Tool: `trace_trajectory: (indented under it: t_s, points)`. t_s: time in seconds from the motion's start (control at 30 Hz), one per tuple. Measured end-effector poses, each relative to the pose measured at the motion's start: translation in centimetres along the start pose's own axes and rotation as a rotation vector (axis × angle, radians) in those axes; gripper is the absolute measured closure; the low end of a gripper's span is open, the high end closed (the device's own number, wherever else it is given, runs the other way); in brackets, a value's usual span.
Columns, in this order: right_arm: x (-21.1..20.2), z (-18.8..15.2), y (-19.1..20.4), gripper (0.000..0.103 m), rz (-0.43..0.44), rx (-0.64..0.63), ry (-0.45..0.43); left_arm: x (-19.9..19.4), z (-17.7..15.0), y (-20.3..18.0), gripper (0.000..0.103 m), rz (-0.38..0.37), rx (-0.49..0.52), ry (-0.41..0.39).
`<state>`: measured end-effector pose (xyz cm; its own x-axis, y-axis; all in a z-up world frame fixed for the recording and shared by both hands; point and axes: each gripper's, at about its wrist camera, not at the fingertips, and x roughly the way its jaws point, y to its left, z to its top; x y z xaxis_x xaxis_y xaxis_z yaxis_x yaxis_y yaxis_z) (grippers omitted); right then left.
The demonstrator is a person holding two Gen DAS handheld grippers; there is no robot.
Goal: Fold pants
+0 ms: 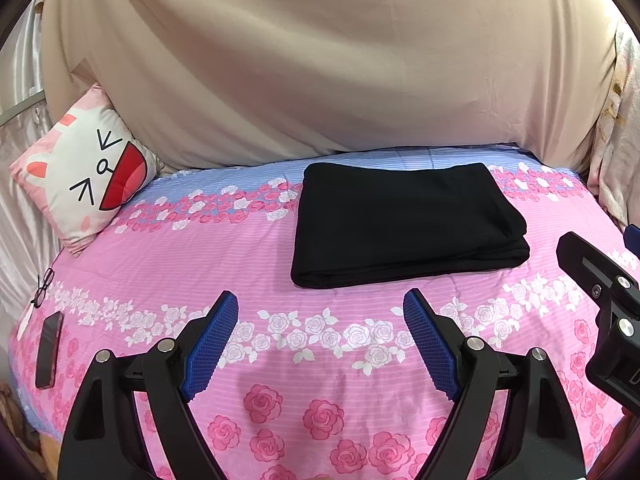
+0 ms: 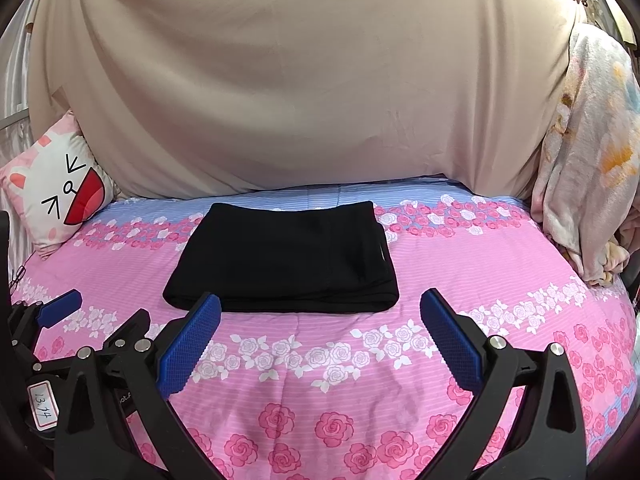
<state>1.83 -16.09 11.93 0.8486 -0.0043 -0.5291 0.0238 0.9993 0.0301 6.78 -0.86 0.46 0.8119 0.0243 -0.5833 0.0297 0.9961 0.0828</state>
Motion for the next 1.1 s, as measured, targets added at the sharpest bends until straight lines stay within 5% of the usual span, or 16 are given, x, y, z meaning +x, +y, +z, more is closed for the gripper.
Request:
trace_trajectory:
  t_s: [1.1]
  points:
    - [0.01,-0.43,0.07,0.005,0.002,0.001,0.005,-0.12,0.36,-0.50,0.021,0.018,0.025,-0.020]
